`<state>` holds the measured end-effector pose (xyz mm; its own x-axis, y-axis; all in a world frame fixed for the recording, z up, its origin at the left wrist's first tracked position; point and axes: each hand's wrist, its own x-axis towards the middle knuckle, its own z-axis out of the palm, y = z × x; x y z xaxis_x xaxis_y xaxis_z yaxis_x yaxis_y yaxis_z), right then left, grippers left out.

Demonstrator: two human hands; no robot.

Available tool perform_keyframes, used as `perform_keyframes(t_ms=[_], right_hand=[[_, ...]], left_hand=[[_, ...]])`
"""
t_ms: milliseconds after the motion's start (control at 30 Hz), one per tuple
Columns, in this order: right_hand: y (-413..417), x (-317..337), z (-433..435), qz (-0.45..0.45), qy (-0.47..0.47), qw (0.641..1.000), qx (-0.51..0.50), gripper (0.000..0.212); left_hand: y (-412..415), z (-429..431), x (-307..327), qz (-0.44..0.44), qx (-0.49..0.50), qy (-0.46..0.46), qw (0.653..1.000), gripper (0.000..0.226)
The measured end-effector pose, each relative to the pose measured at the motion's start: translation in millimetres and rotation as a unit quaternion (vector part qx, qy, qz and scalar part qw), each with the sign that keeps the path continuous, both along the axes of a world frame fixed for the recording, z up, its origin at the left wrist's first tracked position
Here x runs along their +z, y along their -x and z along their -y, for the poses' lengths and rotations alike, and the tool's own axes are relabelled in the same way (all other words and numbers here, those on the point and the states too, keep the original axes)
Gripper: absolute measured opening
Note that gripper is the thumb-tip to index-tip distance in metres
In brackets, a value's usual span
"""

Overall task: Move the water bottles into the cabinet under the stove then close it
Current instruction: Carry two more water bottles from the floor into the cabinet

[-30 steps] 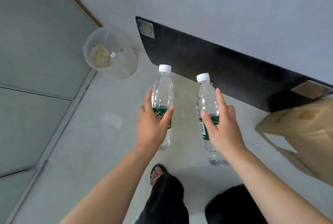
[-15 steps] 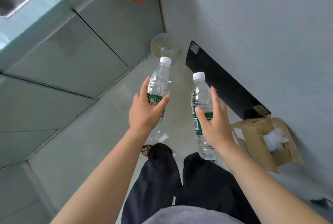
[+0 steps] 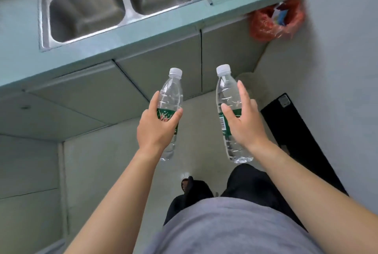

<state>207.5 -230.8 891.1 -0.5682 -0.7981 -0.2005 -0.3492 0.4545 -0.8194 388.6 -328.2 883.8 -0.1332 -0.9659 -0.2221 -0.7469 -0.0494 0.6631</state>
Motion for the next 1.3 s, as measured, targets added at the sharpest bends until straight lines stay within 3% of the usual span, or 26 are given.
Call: perform_keyframes(t_ms=[167, 300, 467, 600, 900, 1133, 1300], right_hand=[[-27.7, -0.4, 79.9, 0.000, -0.025, 0.989, 0.146, 0.067], [-55.5, -2.2, 148.0, 0.004, -0.037, 0.956, 0.290, 0.066], [-104.6, 18.1, 210.7, -0.018, -0.022, 0.873, 0.487, 0.064], [-158.8, 26.5, 227.3, -0.018, -0.006, 0.791, 0.611, 0.064], [-280.1, 30.2, 127.3, -0.017, -0.018, 0.613, 0.790, 0.063], [-372.5, 29.6, -2.4, 0.007, -0.030, 0.509, 0.860, 0.063], [-424.4, 30.8, -63.9, 0.012, -0.038, 0.464, 0.885, 0.062]], left_hand=[[-48.3, 27.3, -10.5, -0.007, 0.156, -0.016, 0.988, 0.075], [-71.3, 39.1, -6.1, 0.003, 0.293, -0.021, 0.956, 0.076], [-97.9, 29.2, 9.8, 0.028, 0.461, -0.029, 0.887, 0.078], [-113.9, -1.2, 10.7, 0.012, 0.593, -0.036, 0.804, 0.080], [-153.2, -142.8, 17.2, 0.014, 0.775, -0.009, 0.631, 0.077], [-199.3, -275.3, 22.8, 0.036, 0.823, -0.003, 0.566, 0.071], [-236.1, -347.0, 27.8, 0.026, 0.842, 0.003, 0.538, 0.070]])
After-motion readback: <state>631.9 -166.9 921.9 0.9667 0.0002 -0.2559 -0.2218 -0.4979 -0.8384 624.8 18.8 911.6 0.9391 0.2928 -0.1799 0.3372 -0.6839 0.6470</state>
